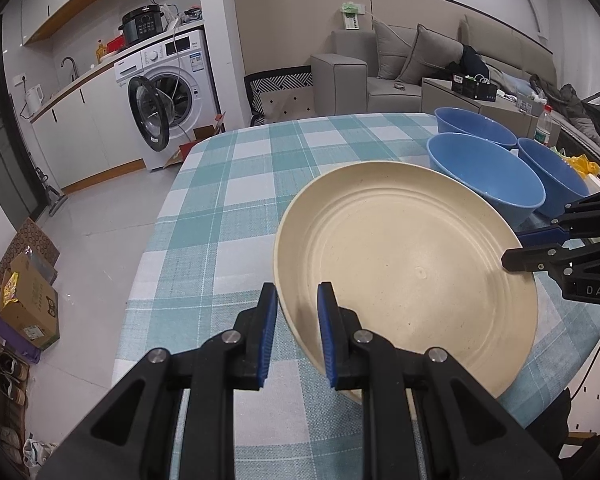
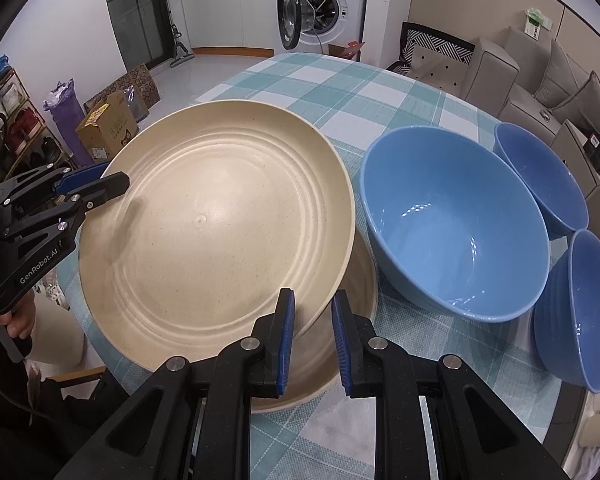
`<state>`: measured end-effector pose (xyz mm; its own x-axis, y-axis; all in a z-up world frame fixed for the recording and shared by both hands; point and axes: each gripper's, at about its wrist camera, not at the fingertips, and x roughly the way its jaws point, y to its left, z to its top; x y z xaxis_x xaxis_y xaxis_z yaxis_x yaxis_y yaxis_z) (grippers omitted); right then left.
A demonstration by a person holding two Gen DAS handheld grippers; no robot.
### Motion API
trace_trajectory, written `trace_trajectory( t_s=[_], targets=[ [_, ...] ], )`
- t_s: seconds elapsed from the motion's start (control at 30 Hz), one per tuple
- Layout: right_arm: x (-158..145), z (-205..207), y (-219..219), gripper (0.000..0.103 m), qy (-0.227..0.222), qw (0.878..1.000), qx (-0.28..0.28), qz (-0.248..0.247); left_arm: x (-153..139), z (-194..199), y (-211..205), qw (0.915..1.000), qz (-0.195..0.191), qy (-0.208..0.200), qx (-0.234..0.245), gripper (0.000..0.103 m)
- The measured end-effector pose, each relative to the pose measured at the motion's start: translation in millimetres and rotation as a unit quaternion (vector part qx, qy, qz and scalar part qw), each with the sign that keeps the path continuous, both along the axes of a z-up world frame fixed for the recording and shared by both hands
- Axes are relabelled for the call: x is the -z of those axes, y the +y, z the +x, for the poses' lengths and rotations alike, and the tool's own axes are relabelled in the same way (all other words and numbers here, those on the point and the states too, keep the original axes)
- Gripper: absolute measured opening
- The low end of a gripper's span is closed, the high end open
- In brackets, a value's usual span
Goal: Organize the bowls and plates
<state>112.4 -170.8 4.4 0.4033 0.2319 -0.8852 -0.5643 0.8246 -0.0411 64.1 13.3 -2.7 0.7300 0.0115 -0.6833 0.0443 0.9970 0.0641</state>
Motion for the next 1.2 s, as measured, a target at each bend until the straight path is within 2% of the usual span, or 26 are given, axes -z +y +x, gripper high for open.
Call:
trace_trajectory(
  t_s=[0.63, 1.2],
  targets=[
    [23.9, -0.2, -12.8, 0.019, 0.02, 1.0, 0.012, -0.008, 20.1, 10.1, -15.6, 0.9995, 0.005, 0.026, 0.016, 0.018],
    [29.7, -2.3, -15.1, 0.019, 0.02, 1.0, 0.014, -0.017, 27.7, 11.0, -22.8, 0.9991, 0.016, 0.033, 0.021, 0.018]
  ],
)
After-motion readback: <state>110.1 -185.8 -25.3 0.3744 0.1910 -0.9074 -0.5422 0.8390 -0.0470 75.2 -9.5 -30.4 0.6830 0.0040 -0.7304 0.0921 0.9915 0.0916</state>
